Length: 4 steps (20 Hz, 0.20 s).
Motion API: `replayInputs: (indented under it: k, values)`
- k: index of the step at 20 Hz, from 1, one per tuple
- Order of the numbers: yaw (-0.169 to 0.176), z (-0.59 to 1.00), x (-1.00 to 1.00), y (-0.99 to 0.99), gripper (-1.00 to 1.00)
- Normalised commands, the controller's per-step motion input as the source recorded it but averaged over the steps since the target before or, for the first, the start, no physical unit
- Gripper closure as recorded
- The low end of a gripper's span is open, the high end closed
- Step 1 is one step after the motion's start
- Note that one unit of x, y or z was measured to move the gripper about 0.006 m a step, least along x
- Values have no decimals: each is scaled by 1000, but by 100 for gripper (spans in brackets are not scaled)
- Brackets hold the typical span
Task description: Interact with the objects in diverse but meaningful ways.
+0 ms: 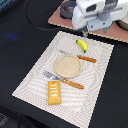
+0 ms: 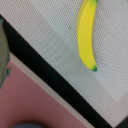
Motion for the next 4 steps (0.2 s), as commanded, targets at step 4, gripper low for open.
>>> replayInputs:
  k: [4]
  values:
    - [-1,160,-255,355,-100]
